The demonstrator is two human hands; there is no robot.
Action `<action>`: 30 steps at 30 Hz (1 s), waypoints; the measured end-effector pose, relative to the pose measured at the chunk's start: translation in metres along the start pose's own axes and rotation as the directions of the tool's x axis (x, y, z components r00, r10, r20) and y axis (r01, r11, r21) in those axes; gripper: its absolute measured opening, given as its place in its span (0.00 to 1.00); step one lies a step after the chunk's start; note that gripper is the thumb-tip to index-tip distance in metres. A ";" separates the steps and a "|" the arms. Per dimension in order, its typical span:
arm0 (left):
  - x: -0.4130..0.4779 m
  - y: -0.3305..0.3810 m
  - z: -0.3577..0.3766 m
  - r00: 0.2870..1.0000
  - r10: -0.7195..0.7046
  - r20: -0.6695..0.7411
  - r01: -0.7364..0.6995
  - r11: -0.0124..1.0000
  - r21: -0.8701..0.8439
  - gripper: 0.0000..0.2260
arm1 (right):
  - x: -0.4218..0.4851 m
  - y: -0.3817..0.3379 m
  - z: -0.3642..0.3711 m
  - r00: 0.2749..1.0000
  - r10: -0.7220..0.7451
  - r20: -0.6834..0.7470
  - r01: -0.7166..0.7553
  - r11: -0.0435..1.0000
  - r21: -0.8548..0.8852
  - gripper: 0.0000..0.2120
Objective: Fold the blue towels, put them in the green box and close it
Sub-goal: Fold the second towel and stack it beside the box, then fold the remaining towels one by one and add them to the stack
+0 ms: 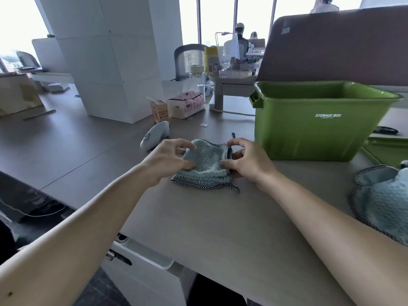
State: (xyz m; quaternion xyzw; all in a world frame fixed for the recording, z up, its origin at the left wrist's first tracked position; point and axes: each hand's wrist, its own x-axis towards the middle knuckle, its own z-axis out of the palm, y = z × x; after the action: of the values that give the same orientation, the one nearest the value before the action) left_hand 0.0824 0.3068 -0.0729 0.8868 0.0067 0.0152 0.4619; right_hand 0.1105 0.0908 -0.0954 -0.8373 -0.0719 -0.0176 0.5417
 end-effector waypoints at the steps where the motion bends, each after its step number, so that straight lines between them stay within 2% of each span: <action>1: 0.000 0.002 0.003 1.000 0.000 0.011 0.001 0.999 -0.049 0.19 | 0.000 0.001 -0.003 1.000 -0.009 -0.014 0.009 1.000 -0.010 0.26; 3: 0.000 0.006 0.009 1.000 0.014 0.019 -0.012 0.995 -0.098 0.19 | 0.001 0.001 -0.011 0.999 -0.013 -0.042 0.013 1.000 0.005 0.25; 5: 0.002 0.008 0.015 0.999 0.045 -0.015 -0.045 0.999 -0.022 0.18 | -0.001 0.000 -0.019 0.999 -0.003 -0.053 0.004 1.000 0.011 0.25; 7: 0.005 0.007 0.018 0.994 0.094 -0.055 -0.085 0.986 0.140 0.18 | -0.003 0.003 -0.028 0.997 -0.049 -0.063 0.037 0.983 -0.181 0.26; 9: 0.010 0.002 0.020 0.987 0.161 -0.023 -0.147 0.942 0.302 0.18 | -0.005 0.006 -0.033 0.990 -0.132 -0.055 0.098 0.905 -0.413 0.28; 12: 0.013 -0.006 0.023 0.982 0.156 0.108 -0.189 0.858 0.478 0.20 | -0.007 0.011 -0.033 0.971 -0.234 0.053 0.231 0.856 -0.463 0.26; 14: 0.011 -0.009 0.024 0.985 0.124 0.124 -0.172 0.813 0.556 0.21 | -0.008 0.011 -0.030 0.966 -0.227 0.123 0.258 0.824 -0.505 0.22; 18: 0.006 -0.009 0.020 0.986 0.144 0.087 -0.168 0.809 0.564 0.23 | -0.014 0.009 -0.031 0.975 -0.201 0.097 0.221 0.824 -0.522 0.21; 21: -0.007 0.007 0.022 0.974 0.227 0.014 -0.200 0.827 0.525 0.23 | -0.026 0.002 -0.042 0.974 -0.219 0.057 0.219 0.846 -0.487 0.17; 25: -0.025 0.048 0.046 0.930 0.365 0.049 -0.337 0.788 0.515 0.19 | -0.056 -0.011 -0.066 0.976 -0.207 0.070 0.216 0.866 -0.451 0.10; 30: -0.037 0.097 0.101 0.849 0.516 0.112 -0.510 0.747 0.427 0.15 | -0.090 -0.011 -0.115 0.975 -0.219 -0.025 0.176 0.839 -0.515 0.08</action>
State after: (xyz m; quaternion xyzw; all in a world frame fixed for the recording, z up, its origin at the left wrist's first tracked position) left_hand 0.0486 0.1676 -0.0517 0.9351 -0.2305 0.1453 0.2267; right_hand 0.0251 -0.0185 -0.0477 -0.9372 -0.1281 -0.1263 0.2987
